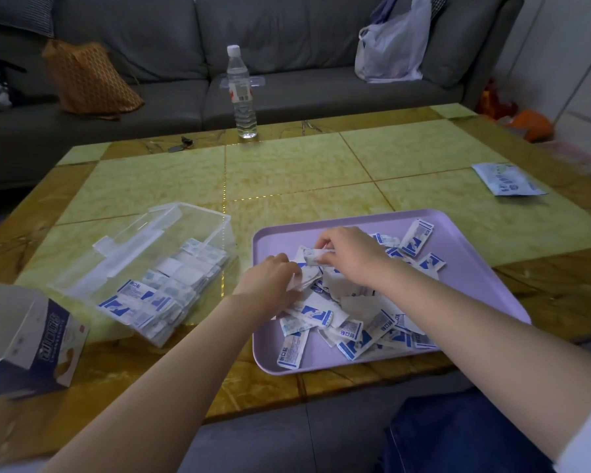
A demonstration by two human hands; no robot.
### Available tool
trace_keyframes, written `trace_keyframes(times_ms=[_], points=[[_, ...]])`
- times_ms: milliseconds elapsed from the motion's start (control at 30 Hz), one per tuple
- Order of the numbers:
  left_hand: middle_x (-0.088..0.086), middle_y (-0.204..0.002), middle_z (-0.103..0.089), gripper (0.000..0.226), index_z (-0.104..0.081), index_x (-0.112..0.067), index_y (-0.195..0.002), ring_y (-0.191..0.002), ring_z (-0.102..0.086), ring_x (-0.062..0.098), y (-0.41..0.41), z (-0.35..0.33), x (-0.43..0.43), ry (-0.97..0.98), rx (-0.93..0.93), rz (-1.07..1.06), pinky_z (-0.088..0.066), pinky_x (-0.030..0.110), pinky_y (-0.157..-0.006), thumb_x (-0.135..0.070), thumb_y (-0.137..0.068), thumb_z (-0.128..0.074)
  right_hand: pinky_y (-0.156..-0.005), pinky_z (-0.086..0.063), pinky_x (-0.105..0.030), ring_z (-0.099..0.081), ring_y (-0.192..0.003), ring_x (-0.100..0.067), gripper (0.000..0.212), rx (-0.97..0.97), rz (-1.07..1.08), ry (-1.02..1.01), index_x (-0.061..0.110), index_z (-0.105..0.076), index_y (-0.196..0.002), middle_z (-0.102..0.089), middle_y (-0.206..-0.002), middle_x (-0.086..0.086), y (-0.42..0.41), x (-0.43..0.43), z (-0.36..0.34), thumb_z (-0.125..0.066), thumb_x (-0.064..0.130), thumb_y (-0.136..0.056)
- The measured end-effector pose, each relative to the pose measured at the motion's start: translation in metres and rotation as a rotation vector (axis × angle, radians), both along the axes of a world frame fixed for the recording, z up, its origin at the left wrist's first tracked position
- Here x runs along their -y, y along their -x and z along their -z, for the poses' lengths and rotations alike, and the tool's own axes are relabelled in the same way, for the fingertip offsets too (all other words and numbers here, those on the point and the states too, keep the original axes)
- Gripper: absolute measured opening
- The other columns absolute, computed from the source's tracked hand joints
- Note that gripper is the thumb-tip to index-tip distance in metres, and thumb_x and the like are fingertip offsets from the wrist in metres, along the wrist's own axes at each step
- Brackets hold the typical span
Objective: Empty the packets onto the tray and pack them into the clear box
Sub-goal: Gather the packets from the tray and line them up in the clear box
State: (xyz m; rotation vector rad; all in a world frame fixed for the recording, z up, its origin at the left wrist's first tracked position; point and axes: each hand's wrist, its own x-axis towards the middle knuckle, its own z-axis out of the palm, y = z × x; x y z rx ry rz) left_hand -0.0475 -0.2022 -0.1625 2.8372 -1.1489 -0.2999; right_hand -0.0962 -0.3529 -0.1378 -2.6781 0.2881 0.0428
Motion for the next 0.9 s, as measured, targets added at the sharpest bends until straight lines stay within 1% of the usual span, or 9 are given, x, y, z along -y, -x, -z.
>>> trace_keyframes(times_ms=[100,200,333,433,567,633,733,833,900], points=[[0.007,-0.110,-0.056,0.020,-0.058,-0.010,-0.105,-0.105,-0.054,0.027,0.002,-0.001,0.005,-0.015,0.131,0.006,-0.040,0.033,-0.072,-0.020,-0.095,-0.044,-0.087,-0.048,-0.036,-0.058,-0.100,-0.024,0.018,0.045,0.020,-0.100,0.012,-0.062,-0.109,-0.064,-0.113,-0.010,-0.001,-0.004,0.007,-0.054,0.014,-0.093],[0.011,-0.098,-0.061,0.018,-0.056,-0.011,-0.091,-0.090,-0.058,0.031,0.001,-0.007,0.006,0.014,0.151,-0.057,-0.037,0.032,-0.065,-0.014,-0.094,-0.039,-0.087,-0.043,-0.030,-0.055,-0.109,-0.025,0.030,0.070,-0.004,-0.109,0.007,-0.057,-0.120,-0.060,-0.121,-0.012,-0.001,-0.006,0.009,-0.043,-0.001,-0.094],[0.013,-0.088,-0.061,0.021,-0.054,-0.013,-0.085,-0.076,-0.054,0.029,-0.011,-0.023,0.002,0.244,0.106,-0.190,-0.036,0.031,-0.062,-0.015,-0.096,-0.037,-0.079,-0.044,-0.025,-0.058,-0.093,-0.017,0.029,0.198,0.017,-0.218,0.008,-0.047,-0.123,-0.063,-0.109,-0.009,0.000,-0.002,0.002,-0.048,0.003,-0.094],[0.011,-0.077,-0.053,0.020,-0.047,-0.012,-0.081,-0.077,-0.055,0.033,-0.021,-0.035,0.001,0.473,0.075,-0.229,-0.033,0.033,-0.061,-0.016,-0.098,-0.037,-0.083,-0.047,-0.029,-0.060,-0.092,-0.017,0.038,0.237,0.011,-0.299,0.009,-0.045,-0.127,-0.066,-0.099,-0.004,0.004,0.000,-0.004,-0.059,0.011,-0.091],[0.008,-0.075,-0.051,0.014,-0.044,-0.007,-0.088,-0.074,-0.049,0.028,-0.012,-0.036,0.008,0.752,-0.127,-0.286,-0.034,0.036,-0.064,-0.014,-0.099,-0.038,-0.064,-0.042,-0.006,-0.057,-0.080,-0.012,0.049,0.296,0.001,-0.436,0.008,-0.046,-0.130,-0.062,-0.091,-0.005,0.007,-0.012,-0.010,-0.066,0.011,-0.086],[0.012,-0.082,-0.054,0.013,-0.046,-0.005,-0.094,-0.077,-0.052,0.028,-0.003,-0.031,0.010,0.893,-0.278,-0.360,-0.044,0.042,-0.072,-0.014,-0.098,-0.037,-0.063,-0.038,-0.010,-0.053,-0.075,-0.011,0.043,0.302,0.004,-0.381,0.006,-0.053,-0.124,-0.059,-0.086,-0.003,0.007,-0.018,-0.007,-0.068,0.010,-0.084],[0.006,-0.083,-0.050,0.012,-0.046,-0.009,-0.095,-0.073,-0.047,0.019,0.008,-0.016,0.007,0.995,-0.422,-0.449,-0.042,0.037,-0.071,-0.012,-0.099,-0.035,-0.072,-0.036,-0.021,-0.048,-0.071,-0.008,0.025,0.302,0.031,-0.274,0.008,-0.066,-0.105,-0.047,-0.082,0.005,0.009,-0.021,0.000,-0.071,0.016,-0.082],[0.013,-0.094,-0.054,0.014,-0.046,-0.016,-0.092,-0.086,-0.053,0.025,0.016,0.001,-0.002,1.121,-0.626,-0.530,-0.047,0.046,-0.080,-0.013,-0.099,-0.034,-0.086,-0.041,-0.031,-0.046,-0.099,-0.017,0.027,0.258,0.035,-0.092,0.012,-0.068,-0.103,-0.048,-0.103,-0.003,0.012,-0.026,0.007,-0.070,0.028,-0.081],[0.015,-0.095,-0.055,0.014,-0.046,-0.014,-0.096,-0.086,-0.053,0.026,0.025,0.007,-0.006,1.234,-0.771,-0.594,-0.048,0.049,-0.081,-0.012,-0.100,-0.033,-0.086,-0.041,-0.030,-0.050,-0.104,-0.019,0.029,0.230,0.025,-0.049,0.013,-0.065,-0.102,-0.056,-0.110,-0.003,0.013,-0.031,0.009,-0.067,0.034,-0.083]])
